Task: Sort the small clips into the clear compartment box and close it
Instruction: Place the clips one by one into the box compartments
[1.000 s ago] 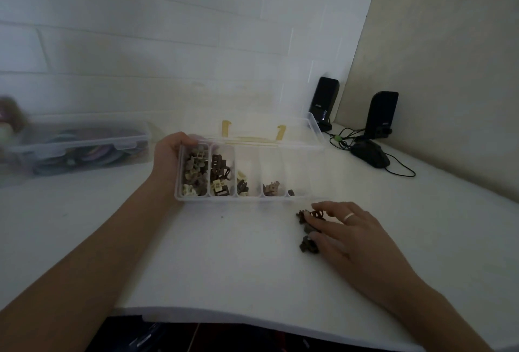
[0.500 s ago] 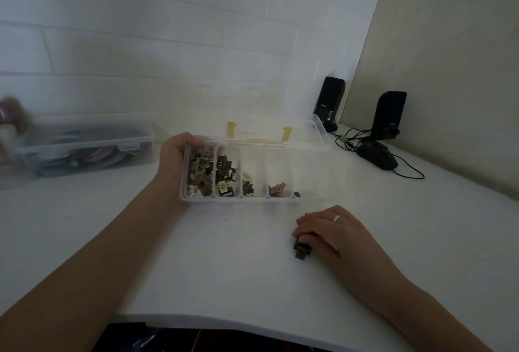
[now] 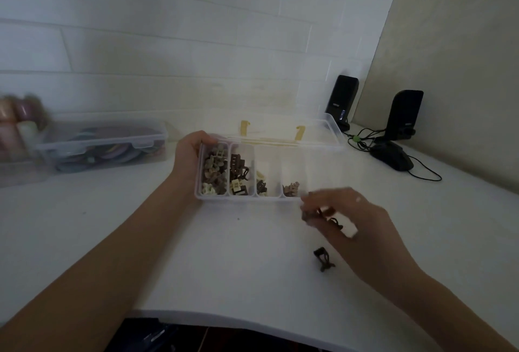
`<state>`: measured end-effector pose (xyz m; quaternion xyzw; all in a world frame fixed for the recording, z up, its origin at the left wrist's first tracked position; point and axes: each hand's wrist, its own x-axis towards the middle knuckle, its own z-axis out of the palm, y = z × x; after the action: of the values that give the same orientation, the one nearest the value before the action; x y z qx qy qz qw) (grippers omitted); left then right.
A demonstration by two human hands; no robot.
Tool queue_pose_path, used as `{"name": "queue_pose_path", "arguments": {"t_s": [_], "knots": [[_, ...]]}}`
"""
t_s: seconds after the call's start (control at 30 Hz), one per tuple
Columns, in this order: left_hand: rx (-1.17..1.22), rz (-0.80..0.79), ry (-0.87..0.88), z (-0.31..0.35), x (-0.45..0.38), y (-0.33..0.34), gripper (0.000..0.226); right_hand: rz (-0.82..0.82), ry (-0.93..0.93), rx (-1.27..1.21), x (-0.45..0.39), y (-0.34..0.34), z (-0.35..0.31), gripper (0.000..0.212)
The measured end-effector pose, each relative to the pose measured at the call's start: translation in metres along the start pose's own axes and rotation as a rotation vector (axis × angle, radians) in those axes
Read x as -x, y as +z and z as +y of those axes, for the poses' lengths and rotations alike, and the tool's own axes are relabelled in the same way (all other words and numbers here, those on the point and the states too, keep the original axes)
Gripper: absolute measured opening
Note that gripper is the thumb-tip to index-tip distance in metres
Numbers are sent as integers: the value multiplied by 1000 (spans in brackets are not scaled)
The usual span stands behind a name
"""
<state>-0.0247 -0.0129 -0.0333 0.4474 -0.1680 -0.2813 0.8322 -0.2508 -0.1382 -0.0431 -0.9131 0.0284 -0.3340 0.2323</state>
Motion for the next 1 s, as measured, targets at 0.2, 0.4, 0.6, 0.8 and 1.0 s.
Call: {"name": "queue_pose_path", "arguments": {"t_s": [0.2, 0.4, 0.6, 0.8, 1.0], "knots": [[18, -66, -46, -2, -3, -2, 21, 34, -225, -47, -63, 30, -36, 11], [1, -99, -145, -1, 1, -2, 29, -100, -286, 250, -69, 67, 0, 30], [-23, -22, -16, -4, -3, 1, 14, 89, -116, -85, -63, 17, -2, 27], [-43, -22, -24, -5, -6, 0, 16, -187, -189, 50, -2, -16, 15, 28], [-32, -18, -18, -4, -5, 0, 16, -372, -52, 93, 32, -13, 25, 35]]}}
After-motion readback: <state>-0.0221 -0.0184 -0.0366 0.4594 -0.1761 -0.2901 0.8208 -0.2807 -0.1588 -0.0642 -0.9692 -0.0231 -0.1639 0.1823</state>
